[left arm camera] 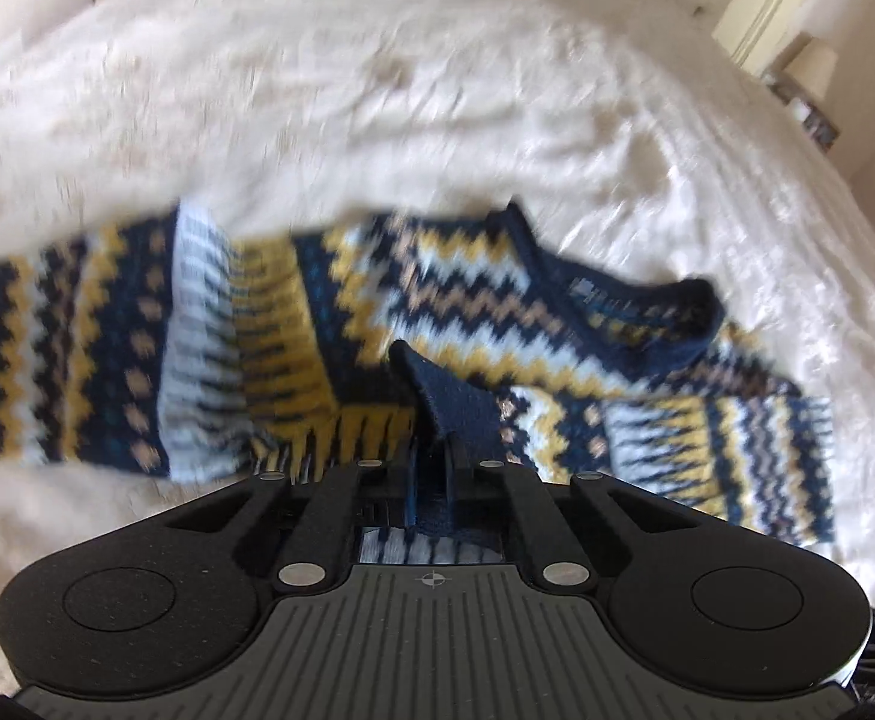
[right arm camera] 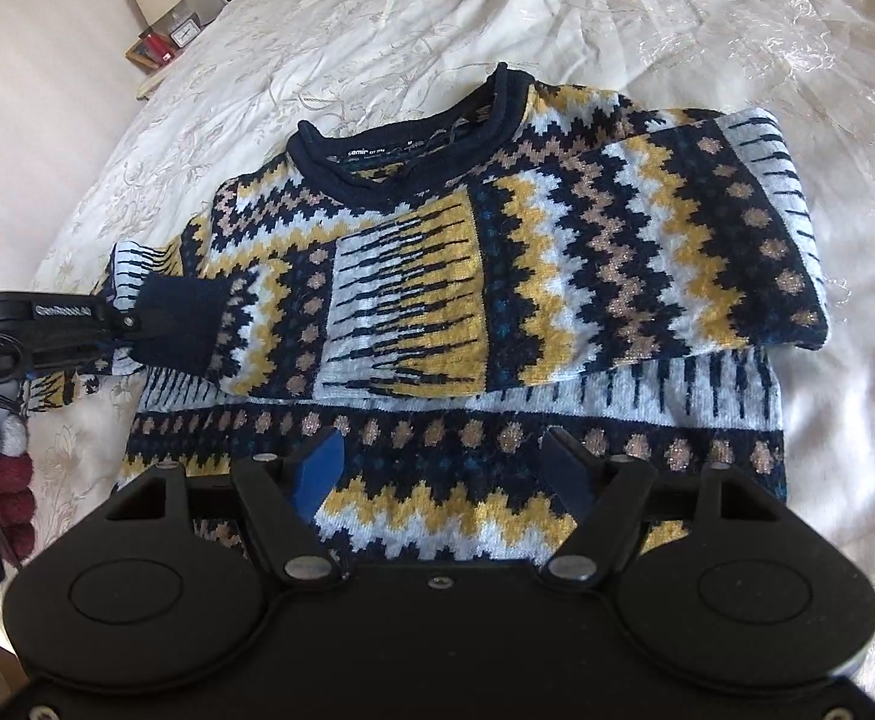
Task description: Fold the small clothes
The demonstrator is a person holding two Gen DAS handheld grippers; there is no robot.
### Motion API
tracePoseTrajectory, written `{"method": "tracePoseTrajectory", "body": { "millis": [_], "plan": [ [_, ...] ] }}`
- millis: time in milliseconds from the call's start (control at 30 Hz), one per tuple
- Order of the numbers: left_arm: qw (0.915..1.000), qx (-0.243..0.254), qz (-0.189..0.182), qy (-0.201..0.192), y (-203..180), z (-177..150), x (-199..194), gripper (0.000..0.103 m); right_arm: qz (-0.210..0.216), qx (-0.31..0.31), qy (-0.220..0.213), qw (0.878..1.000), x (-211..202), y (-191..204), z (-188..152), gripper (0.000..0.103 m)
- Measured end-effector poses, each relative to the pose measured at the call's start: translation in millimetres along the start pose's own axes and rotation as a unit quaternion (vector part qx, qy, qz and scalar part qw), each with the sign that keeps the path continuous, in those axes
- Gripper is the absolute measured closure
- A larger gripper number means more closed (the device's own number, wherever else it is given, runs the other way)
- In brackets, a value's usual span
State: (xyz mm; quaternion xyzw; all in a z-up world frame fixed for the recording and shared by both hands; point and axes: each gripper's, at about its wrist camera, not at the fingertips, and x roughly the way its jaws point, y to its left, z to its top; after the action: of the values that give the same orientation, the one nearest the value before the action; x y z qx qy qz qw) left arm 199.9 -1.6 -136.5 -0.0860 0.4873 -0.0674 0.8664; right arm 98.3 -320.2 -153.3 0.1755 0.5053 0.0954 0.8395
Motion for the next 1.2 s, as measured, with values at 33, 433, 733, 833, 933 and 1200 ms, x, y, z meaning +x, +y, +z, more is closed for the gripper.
{"method": "tracePoseTrajectory", "body": {
  "millis": [33, 433, 733, 833, 933, 1200],
  "plan": [
    [0.9999, 0.001, -0.002, -0.013, 1, 4, -10, 0.095, -0.001, 0.002, -0.002, 1.000, -2, -1, 0, 0.028],
    [0.9962, -0.010, 0.084, -0.018, 41, 23, -2, 0.101, -0.025, 0.034, -0.044, 0.998, -13, -37, 31, 0.027],
    [0.9969, -0.019, 0.072, 0.026, 48, 15, 12, 0.094, -0.060, 0.048, -0.032, 0.997, 20, -75, 67, 0.021],
    [0.9974, -0.018, 0.061, 0.035, 44, 7, 8, 0.082, -0.083, 0.056, -0.018, 0.995, 29, -87, 69, 0.021],
    [0.9980, -0.008, 0.053, 0.033, 37, -2, 1, 0.075, -0.097, 0.063, -0.040, 0.992, 20, -87, 71, 0.021],
    [0.9979, 0.026, 0.026, 0.053, 17, -18, 4, 0.074, -0.077, 0.112, -0.092, 0.986, 6, -124, 92, 0.018]
  ]
}}
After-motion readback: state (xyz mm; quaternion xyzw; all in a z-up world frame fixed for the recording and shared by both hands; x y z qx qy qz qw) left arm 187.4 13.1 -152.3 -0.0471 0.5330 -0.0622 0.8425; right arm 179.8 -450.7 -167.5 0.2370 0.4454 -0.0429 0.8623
